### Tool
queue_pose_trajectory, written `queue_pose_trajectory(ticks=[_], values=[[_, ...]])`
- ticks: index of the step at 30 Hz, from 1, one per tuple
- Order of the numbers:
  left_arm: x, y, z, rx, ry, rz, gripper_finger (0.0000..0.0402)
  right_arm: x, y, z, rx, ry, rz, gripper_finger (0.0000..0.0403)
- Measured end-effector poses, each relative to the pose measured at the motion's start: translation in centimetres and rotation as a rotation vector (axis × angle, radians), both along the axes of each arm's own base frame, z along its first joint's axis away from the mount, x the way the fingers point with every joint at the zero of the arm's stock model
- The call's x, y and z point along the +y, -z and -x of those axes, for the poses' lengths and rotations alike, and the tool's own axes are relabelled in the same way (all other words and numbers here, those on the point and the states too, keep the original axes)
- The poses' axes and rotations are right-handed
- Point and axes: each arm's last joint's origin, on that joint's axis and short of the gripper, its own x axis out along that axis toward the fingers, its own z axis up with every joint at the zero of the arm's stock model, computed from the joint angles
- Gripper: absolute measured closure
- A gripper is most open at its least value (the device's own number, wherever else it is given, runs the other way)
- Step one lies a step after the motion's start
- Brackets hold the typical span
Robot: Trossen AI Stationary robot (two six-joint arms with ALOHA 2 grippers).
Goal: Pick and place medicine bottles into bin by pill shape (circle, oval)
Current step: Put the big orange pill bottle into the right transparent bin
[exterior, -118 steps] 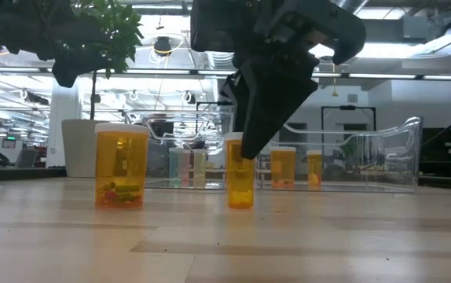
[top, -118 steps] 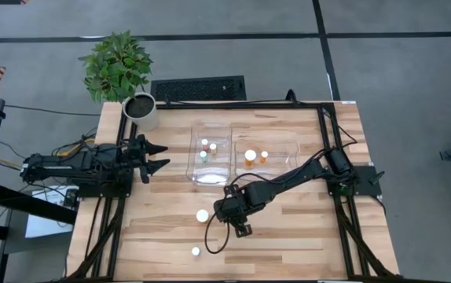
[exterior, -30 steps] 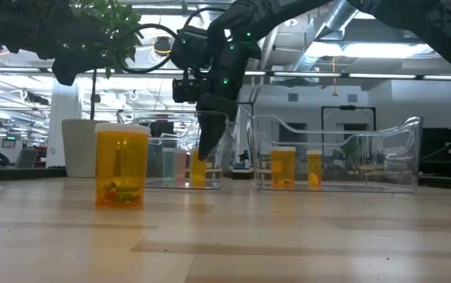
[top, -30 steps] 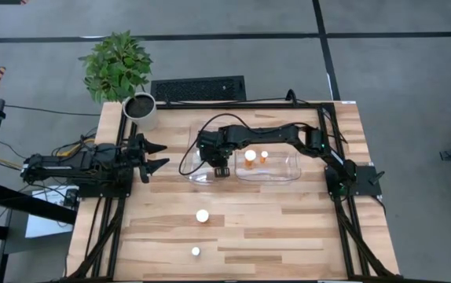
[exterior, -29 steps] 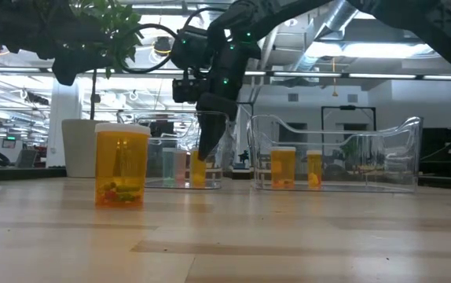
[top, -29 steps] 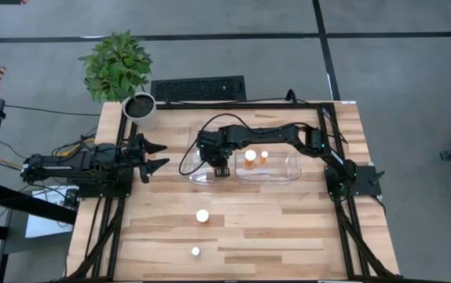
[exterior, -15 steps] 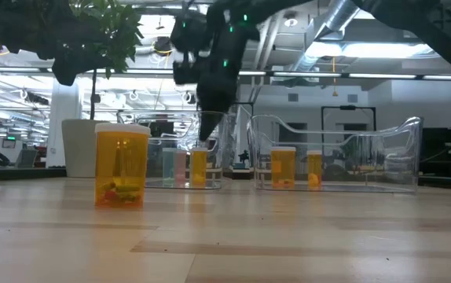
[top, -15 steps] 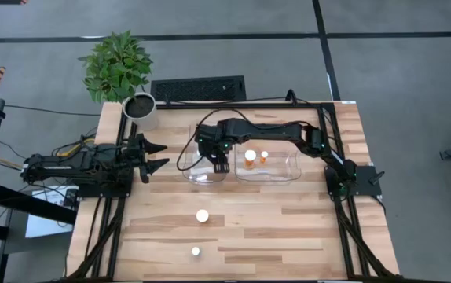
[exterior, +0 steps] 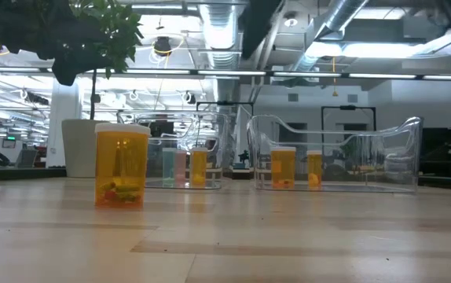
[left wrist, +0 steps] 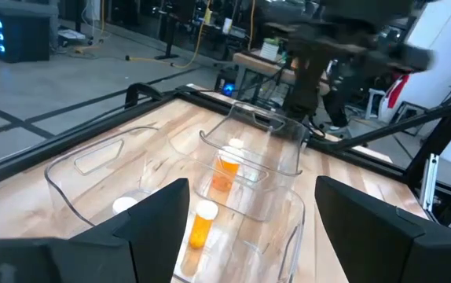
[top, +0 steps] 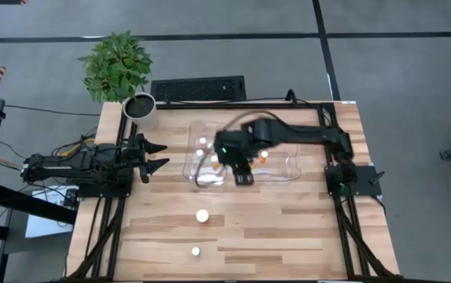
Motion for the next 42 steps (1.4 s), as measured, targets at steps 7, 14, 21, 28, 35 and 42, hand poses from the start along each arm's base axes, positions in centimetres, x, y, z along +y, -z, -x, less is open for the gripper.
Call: queue_pose_trajectory(ticks=[7, 14, 21, 28, 35, 42], values=[[0.0, 0.0, 0.0, 0.004, 0.000, 0.000, 0.0132, 8.3, -0.6, 1.7, -0.157, -0.136, -0.031, 0.0184], [0.0, 0.1, 0.0, 0.007, 0.000, 0.001, 0.0132, 14.2, 4.3, -0.4, -0.339, -0.297, -0.010, 0.0184], [0.0, 0.1, 0.0, 0.006, -0.001, 0.025, 0.0132, 14.1, 7.5, -3.2, -0.437, -0.321, 0.009, 0.0164], [0.0, 0.3, 0.1, 0.019, -0.001, 0.038, 0.0132, 14.2, 11.8, -5.9, -0.458, -0.363, -0.009, 0.0110], [0.0, 0.3, -0.1, 0.020, -0.004, 0.042, 0.0132, 13.3, 15.5, -7.3, -0.403, -0.327, -0.009, 0.0083], [0.0, 0.3, -0.1, 0.026, -0.004, 0.043, 0.0132, 12.7, 16.1, -7.7, -0.396, -0.308, -0.009, 0.0084]])
